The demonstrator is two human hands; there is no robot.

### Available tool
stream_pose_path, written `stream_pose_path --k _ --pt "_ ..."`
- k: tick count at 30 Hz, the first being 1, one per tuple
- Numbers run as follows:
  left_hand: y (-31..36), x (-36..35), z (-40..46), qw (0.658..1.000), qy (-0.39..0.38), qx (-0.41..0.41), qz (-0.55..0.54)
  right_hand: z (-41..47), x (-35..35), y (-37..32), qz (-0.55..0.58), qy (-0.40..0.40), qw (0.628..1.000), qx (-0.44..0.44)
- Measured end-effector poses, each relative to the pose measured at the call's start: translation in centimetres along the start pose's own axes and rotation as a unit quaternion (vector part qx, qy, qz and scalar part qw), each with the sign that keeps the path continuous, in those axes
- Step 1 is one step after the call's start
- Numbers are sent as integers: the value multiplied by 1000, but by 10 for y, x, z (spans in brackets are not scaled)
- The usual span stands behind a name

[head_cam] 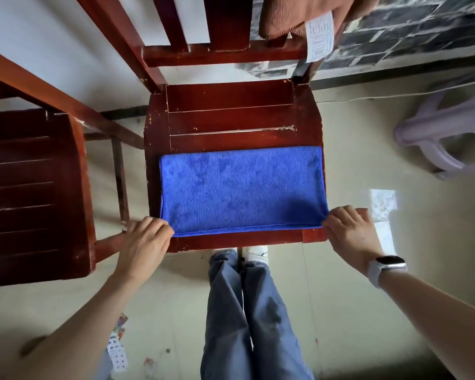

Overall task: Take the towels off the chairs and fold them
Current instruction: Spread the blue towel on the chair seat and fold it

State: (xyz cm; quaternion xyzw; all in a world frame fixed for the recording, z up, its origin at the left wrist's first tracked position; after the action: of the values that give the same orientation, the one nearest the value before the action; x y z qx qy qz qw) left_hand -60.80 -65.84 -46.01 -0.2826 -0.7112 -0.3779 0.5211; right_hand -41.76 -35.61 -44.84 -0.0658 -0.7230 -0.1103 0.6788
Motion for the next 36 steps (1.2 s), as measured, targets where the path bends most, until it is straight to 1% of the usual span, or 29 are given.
stream_pose_path --k 4,7,10,13,15,17,18,20,22,25,28,31,33,36 --pt "2 -16 6 999 -36 26 15 0 -21 -7 -43 -61 997 9" --pt "-2 -27 8 995 -75 61 1 3 -28 -12 -45 -92 995 19" --pt "-1 -27 9 992 -104 72 -5 0 -29 -11 -38 -115 993 4" --pt "4 -11 18 993 -78 82 -39 6 -17 -11 -20 -91 995 -30" --pt "10 2 37 993 -33 98 -64 23 -8 -18 5 -66 997 -41" --pt "21 7 62 993 12 100 -64 47 -8 -33 19 -61 997 -34" --pt "28 4 75 993 17 100 -58 60 -11 -43 13 -75 997 -25" --pt "38 -10 97 993 -1 105 -44 82 -21 -65 -13 -103 995 6" --pt "43 -25 113 992 -11 117 -51 100 -30 -81 -25 -110 993 25" --pt "41 -44 125 990 -9 133 -47 116 -46 -86 -8 -96 995 5" --pt "33 -55 124 990 -1 138 -32 116 -58 -81 -2 -77 997 -5" --pt "11 -54 112 984 23 174 -38 107 -65 -58 -7 -68 997 -31" --pt "-8 -51 100 976 29 210 -44 97 -69 -33 4 -80 994 -80" --pt "-32 -50 84 961 19 265 -72 78 -75 1 33 -131 980 -148"
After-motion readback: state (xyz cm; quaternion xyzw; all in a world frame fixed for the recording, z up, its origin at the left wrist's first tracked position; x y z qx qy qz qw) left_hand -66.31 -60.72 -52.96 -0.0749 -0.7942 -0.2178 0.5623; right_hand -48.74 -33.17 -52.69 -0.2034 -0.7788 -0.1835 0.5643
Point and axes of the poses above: each hand's wrist, its own z-axis towards the middle knuckle, its own x-axis out of the back of the hand, y = z × x, the point moved 8 cm from there along z, towards the middle knuckle, and after that the axes turned 10 degrees about -z, right-handed, at the moved point
